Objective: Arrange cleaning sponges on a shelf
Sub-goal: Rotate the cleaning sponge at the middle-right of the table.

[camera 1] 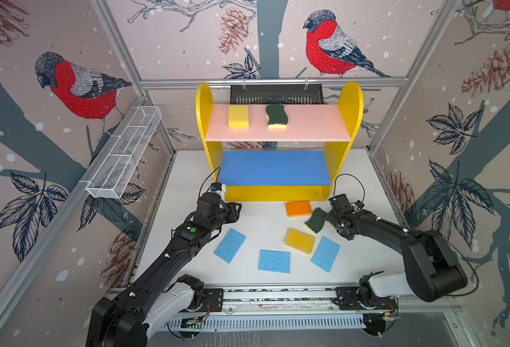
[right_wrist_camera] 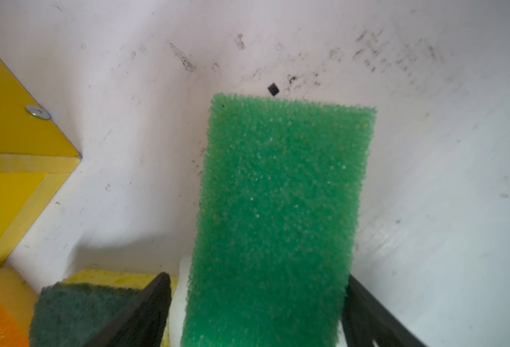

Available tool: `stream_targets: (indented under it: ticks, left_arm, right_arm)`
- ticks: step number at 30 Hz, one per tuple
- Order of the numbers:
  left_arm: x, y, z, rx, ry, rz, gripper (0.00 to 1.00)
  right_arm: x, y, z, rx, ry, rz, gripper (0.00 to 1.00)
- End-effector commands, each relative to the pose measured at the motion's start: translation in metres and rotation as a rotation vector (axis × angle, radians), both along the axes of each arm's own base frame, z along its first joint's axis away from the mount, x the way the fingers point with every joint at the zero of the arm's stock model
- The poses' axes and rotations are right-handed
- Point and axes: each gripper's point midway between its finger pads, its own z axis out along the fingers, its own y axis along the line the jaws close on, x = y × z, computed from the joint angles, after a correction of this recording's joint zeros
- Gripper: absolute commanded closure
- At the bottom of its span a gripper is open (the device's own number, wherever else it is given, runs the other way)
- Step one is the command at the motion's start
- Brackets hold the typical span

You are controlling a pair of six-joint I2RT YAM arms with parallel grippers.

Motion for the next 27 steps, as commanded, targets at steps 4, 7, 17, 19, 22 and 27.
stream_targets:
  ticks: [4,7,17,19,22,27]
  left_arm:
    - [0.004,-0.003,0.007,-0.022,-0.030,-0.007,0.58]
    - [0.004,-0.005,0.008,-0.032,-0.029,-0.011,0.58]
    - [0.005,-0.007,0.006,-0.055,-0.016,-0.009,0.58]
    - [0.005,-0.008,0.005,-0.060,-0.012,-0.011,0.58]
    - [0.005,-0.008,0.003,-0.060,-0.010,-0.005,0.58]
    - [0.003,-0.006,0.001,-0.061,0.000,0.006,0.58]
  right_arm:
    - [-0.032,0.003,-0.018,0.017,0.140,0.046,0.19]
    - [-0.038,0.002,-0.018,0.009,0.150,0.064,0.20]
    - [-0.055,-0.007,-0.016,-0.035,0.185,0.107,0.18]
    - [-0.052,-0.008,-0.014,-0.045,0.175,0.118,0.17]
    - [-0.047,-0.011,-0.016,-0.068,0.179,0.135,0.16]
    - [-0.037,-0.015,-0.017,-0.102,0.189,0.173,0.14]
